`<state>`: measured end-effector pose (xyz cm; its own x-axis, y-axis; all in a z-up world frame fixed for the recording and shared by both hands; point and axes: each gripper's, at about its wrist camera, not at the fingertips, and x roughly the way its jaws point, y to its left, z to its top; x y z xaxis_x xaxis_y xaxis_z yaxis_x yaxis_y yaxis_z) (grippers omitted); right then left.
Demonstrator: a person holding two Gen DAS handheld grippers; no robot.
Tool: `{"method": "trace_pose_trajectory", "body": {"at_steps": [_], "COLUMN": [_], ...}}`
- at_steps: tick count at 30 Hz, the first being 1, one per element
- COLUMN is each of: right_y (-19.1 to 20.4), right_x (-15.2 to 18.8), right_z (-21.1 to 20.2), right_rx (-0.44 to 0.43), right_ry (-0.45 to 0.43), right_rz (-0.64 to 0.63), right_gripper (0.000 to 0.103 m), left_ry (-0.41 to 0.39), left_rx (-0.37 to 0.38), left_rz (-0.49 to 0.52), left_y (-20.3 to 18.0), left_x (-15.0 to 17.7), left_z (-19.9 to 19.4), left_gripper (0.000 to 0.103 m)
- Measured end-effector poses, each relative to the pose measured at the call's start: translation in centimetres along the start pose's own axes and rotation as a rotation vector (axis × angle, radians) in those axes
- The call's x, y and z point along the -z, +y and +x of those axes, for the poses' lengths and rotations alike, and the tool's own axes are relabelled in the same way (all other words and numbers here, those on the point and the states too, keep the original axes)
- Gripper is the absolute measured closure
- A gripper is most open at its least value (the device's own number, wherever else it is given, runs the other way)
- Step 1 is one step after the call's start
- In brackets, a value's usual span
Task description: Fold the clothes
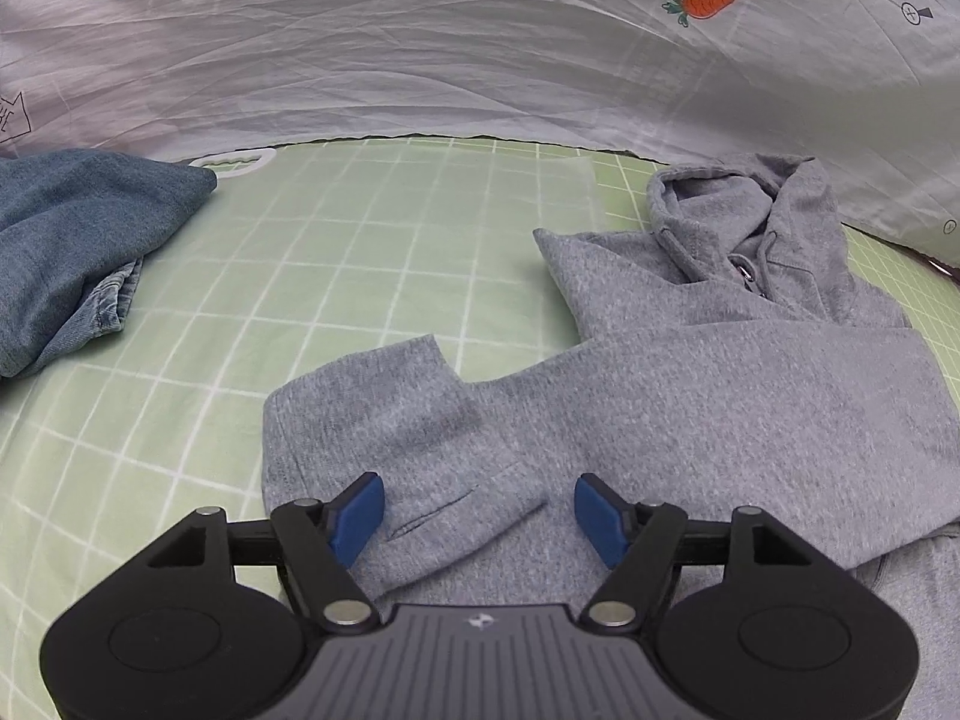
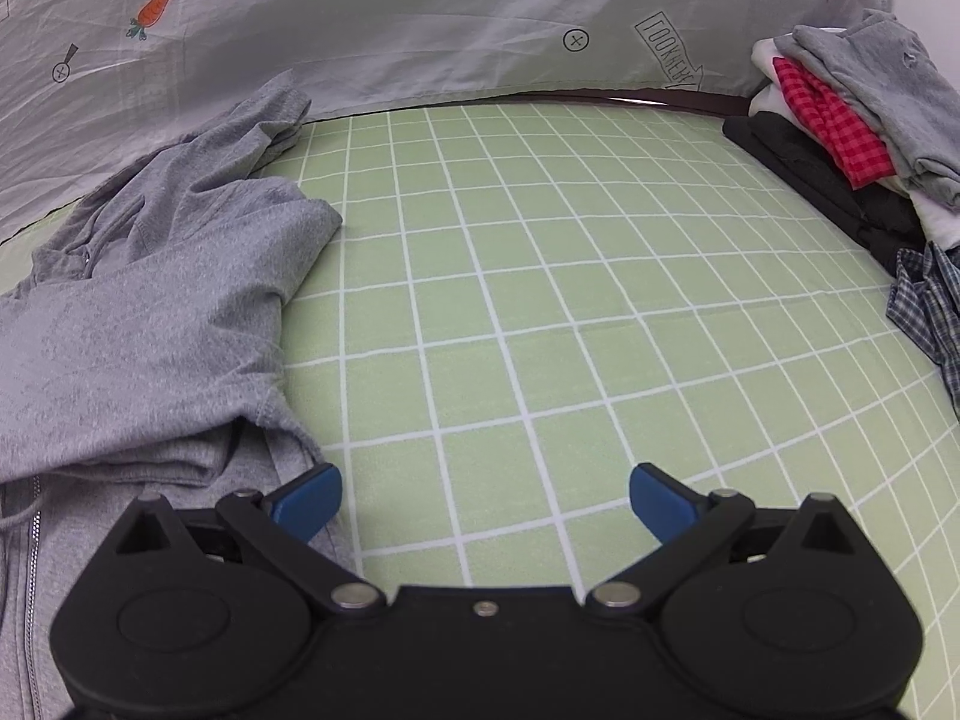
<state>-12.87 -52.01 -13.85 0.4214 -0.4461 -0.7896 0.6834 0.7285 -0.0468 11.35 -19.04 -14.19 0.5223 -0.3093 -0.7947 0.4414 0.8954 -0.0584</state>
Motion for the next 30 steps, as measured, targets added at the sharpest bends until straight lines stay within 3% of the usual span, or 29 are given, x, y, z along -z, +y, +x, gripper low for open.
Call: {"method": "trace_pose_trajectory", "body": {"at_steps": [3, 5, 7, 10, 15, 19, 21, 24, 26, 28, 30], "right_y": [0.6, 0.8, 0.8, 0.7, 0.3, -0.3, -0.8, -1.5, -1.8, -2.0, -2.0], "right_x": [0.0, 0.1, 0.2, 0.5, 0.9, 0.8, 0.8, 0.7, 0.6, 0.3, -0.3], "right_z": [-0.2, -0.3, -0.2, 0.2, 0.4, 0.3, 0.3, 0.3, 0.1, -0.5, -1.3], "right_rx": [0.000, -0.009, -0.017, -0.022, -0.019, -0.001, 0.011, 0.029, 0.035, 0.035, 0.035], "right_ry": [-0.007, -0.008, -0.004, 0.013, 0.015, 0.004, 0.000, -0.005, -0.016, -0.040, -0.076], "right_rz": [-0.036, -0.042, -0.031, -0.002, 0.030, 0.050, 0.063, 0.089, 0.101, 0.106, 0.101], "right_gripper": [0.000, 0.000, 0.000, 0.000, 0.000, 0.000, 0.000, 0.000, 0.000, 0.000, 0.000], "left_ry": [-0.036, -0.043, -0.024, -0.006, -0.066, -0.095, -0.114, -0.112, -0.096, -0.085, -0.086], "left_rx": [-0.048, -0.079, -0.050, -0.025, 0.083, 0.260, 0.334, 0.388, 0.389, 0.348, 0.314], "left_rz": [0.012, 0.022, -0.029, -0.094, -0.124, -0.114, -0.048, 0.064, 0.140, 0.160, 0.159], "left_y": [0.0, 0.0, 0.9, 1.5, -0.1, -3.5, -6.4, -10.5, -12.6, -12.9, -12.6], "left_x": [0.4, 0.4, -0.3, -1.2, -3.1, -4.9, -5.7, -6.0, -5.6, -5.1, -4.6], "left_z": [-0.2, -0.2, -0.3, -0.5, -2.9, -5.1, -6.1, -6.4, -6.1, -5.9, -5.8], "left_gripper": [0.051, 0.077, 0.089, 0.091, 0.091, 0.091, 0.091, 0.078, 0.049, 0.031, 0.021]}}
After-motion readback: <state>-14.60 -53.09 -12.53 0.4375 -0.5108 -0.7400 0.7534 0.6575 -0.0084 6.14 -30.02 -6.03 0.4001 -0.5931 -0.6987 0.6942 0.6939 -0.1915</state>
